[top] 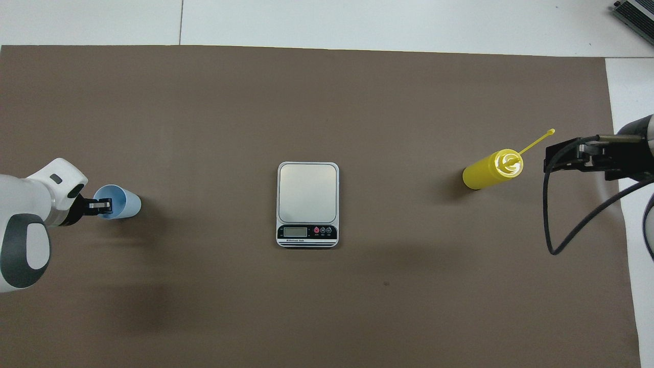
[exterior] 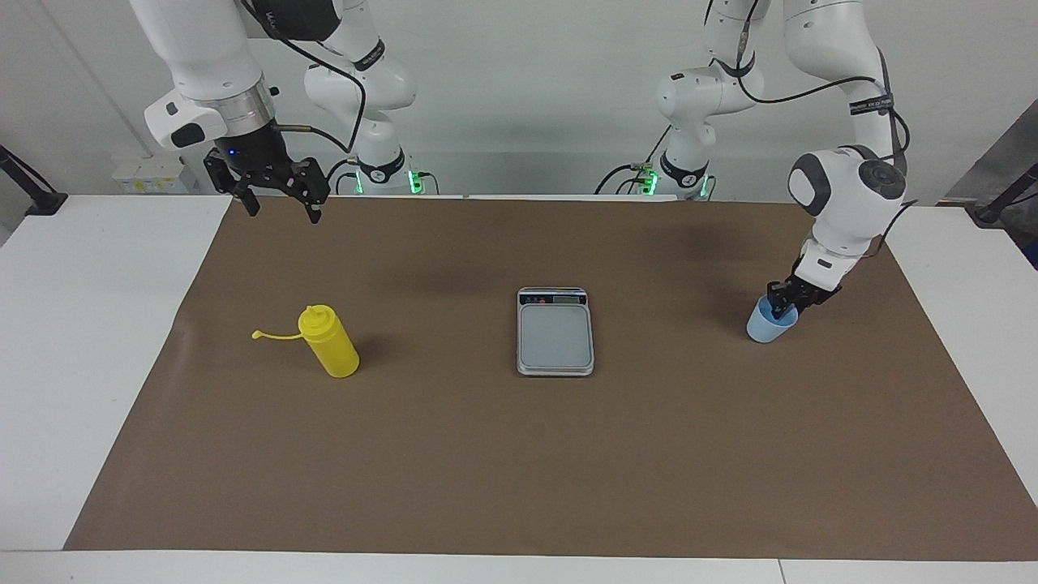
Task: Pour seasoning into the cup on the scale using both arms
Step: 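Close the left gripper on the light-blue cup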
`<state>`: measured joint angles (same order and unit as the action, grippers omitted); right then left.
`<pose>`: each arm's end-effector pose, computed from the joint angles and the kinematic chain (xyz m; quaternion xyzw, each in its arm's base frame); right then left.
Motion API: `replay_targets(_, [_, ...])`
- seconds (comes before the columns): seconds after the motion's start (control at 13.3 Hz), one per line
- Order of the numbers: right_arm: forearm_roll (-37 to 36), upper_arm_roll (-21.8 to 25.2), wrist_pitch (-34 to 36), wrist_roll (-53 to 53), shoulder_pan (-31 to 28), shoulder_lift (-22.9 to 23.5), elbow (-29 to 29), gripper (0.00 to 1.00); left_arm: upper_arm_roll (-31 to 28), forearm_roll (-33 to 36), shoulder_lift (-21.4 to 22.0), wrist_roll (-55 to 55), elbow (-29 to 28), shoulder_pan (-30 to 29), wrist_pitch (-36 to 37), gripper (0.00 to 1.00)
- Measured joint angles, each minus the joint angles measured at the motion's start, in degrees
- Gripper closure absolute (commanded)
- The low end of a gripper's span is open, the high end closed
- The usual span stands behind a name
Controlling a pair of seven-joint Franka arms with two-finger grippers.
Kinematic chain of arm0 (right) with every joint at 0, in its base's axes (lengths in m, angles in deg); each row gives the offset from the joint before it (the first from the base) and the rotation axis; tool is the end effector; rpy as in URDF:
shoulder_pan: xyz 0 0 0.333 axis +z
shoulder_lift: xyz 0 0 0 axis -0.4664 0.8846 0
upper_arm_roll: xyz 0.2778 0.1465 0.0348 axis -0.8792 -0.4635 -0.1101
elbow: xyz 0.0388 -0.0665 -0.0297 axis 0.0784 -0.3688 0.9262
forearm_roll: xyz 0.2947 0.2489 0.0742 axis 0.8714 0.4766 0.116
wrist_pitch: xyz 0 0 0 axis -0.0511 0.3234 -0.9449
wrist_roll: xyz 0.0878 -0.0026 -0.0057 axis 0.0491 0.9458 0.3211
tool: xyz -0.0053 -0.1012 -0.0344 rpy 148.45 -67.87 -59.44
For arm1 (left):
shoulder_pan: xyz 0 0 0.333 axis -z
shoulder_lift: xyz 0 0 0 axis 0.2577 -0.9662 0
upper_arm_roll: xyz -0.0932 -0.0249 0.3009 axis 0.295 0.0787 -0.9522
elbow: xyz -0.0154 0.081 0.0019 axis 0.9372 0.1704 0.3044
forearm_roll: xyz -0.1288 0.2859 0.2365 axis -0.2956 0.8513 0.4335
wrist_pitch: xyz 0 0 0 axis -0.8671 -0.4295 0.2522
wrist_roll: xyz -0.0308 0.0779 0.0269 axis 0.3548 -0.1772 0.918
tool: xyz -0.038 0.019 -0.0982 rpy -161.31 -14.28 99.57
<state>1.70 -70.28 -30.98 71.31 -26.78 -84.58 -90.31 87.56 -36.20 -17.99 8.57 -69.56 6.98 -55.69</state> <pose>0.5476 0.0218 0.6368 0.9974 -0.0700 0.0054 0.0129 0.5083 0.0534 0.3390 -0.9993 -0.0233 -0.0296 0.0012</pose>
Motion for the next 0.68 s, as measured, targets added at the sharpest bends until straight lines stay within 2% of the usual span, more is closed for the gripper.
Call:
replay_targets(0.45, [0.00,0.00,0.00,0.00,0.00,0.00,0.00,0.00,0.03,0.00,0.00,0.01,0.01,0.02,-0.21,0.93])
replay_targets(0.68, [0.00,0.00,0.00,0.00,0.00,0.00,0.00,0.00,0.21,-0.18,0.05,0.01,0.18,0.11,-0.34,0.95])
